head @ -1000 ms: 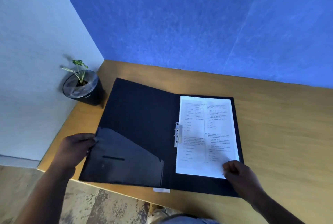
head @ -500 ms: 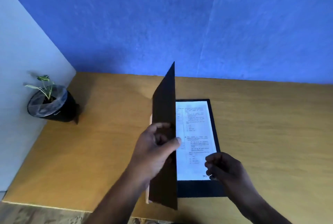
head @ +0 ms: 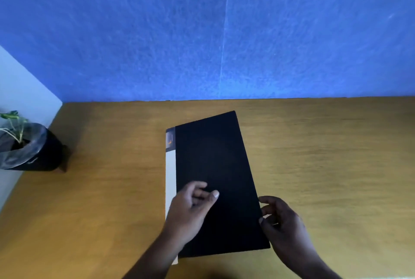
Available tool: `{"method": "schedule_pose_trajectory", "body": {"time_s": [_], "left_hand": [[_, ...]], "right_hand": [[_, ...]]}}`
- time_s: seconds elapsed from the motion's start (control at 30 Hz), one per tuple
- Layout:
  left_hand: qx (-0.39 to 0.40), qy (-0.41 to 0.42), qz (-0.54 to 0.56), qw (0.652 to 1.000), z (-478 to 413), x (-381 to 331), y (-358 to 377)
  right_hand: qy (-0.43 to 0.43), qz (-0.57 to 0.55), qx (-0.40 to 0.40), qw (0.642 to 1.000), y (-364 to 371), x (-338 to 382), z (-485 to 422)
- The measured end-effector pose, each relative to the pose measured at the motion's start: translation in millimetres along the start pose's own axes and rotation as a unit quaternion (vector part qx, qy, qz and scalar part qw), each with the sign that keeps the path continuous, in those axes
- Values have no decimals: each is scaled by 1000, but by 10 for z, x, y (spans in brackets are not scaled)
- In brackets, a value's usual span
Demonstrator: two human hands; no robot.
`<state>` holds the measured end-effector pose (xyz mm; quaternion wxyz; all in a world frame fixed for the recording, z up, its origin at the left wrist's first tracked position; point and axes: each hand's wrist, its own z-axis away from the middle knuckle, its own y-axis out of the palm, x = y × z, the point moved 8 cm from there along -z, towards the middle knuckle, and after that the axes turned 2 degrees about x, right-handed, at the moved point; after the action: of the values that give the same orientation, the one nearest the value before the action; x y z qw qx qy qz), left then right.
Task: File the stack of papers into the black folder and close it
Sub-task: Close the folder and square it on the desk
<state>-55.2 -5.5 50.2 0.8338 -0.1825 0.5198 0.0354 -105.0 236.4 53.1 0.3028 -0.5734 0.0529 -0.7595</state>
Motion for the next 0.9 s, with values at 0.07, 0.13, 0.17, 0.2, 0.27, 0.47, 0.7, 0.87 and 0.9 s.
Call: {"method": "schedule_pose_trajectory", "body": {"time_s": [0.07, 0.13, 0.17, 0.2, 0.27, 0.47, 0.7, 0.87, 0.9], "left_hand": [[-47, -19, -14, 999, 25, 204, -182], [-85, -46, -32, 995, 84, 411, -352], [-98, -56, -39, 993, 119, 507, -422], [-109, -65, -47, 991, 152, 593, -485], [-133, -91, -61, 985, 207, 763, -594], [-140, -171, -45, 974, 233, 1068, -614], [-141, -194, 0, 971, 210, 1001, -528], [-72, -169, 68, 981, 68, 689, -355], [-65, -155, 77, 983, 36, 605, -330]], "right_hand": [[19, 16, 2, 1000, 24, -152, -41], [30, 37, 8, 999, 56, -255, -77], [31, 54, 13, 998, 76, -290, -94], [30, 75, 19, 997, 99, -312, -109], [24, 119, 27, 992, 133, -345, -131], [29, 207, 65, 976, 289, -446, -154], [46, 272, 120, 954, 416, -585, -103], [41, 272, 115, 955, 326, -572, -172], [34, 267, 110, 957, 295, -560, -197]]}}
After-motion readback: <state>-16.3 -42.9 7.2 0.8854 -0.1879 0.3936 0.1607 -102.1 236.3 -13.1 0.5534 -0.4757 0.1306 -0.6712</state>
